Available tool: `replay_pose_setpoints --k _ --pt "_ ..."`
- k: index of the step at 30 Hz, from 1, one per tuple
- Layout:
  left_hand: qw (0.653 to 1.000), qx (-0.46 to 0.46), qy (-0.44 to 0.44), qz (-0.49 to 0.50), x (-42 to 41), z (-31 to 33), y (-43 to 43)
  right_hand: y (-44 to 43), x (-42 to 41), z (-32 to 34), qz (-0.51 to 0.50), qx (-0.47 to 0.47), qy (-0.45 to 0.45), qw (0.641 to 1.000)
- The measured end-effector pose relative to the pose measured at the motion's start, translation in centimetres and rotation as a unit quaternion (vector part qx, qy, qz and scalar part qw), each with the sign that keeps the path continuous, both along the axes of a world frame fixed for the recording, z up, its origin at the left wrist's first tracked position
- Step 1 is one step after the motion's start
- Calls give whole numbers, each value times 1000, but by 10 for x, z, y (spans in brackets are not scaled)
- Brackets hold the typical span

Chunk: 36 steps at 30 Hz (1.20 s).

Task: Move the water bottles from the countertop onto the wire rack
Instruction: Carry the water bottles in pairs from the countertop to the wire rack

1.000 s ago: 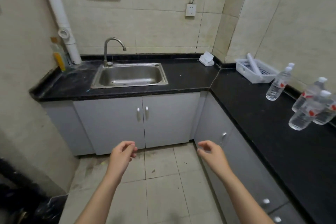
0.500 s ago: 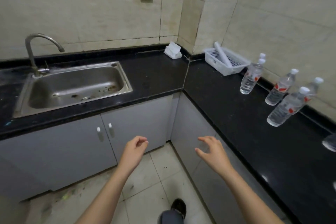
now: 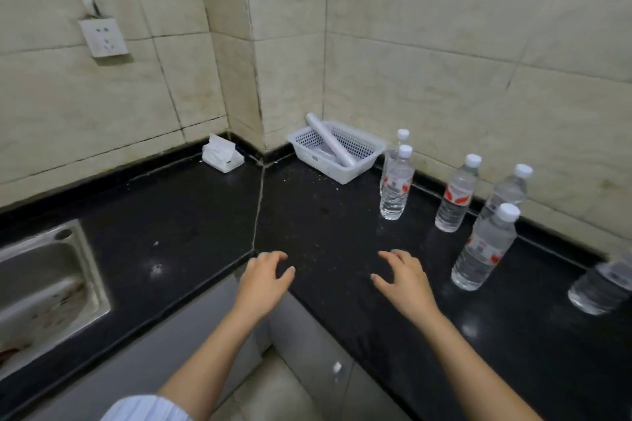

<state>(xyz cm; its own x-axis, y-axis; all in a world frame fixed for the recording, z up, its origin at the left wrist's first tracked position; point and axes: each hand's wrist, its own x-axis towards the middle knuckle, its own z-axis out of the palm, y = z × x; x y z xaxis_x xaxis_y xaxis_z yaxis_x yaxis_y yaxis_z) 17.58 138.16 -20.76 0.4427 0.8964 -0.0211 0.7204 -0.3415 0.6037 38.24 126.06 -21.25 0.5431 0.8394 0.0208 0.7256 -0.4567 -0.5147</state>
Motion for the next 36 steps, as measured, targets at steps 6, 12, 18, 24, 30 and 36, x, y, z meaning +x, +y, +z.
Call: replay_pose_setpoints --k 6,12,18,24,30,36 --pt "988 59 104 -97 89 -11 40 21 61 -4 -62 -60 -42 995" --pt "978 53 115 -164 162 -26 96 54 93 -6 -121 -99 -32 987" --pt "964 73 90 -239 225 -19 169 117 120 3 -196 -84 0 977" --pt "944 94 60 -311 281 -4 239 196 147 16 -315 86 146 934" --pt "910 109 62 -395 326 -16 266 235 166 7 -418 176 212 866" --pt "903 73 23 -422 374 -27 274 241 186 6 -388 167 214 881"
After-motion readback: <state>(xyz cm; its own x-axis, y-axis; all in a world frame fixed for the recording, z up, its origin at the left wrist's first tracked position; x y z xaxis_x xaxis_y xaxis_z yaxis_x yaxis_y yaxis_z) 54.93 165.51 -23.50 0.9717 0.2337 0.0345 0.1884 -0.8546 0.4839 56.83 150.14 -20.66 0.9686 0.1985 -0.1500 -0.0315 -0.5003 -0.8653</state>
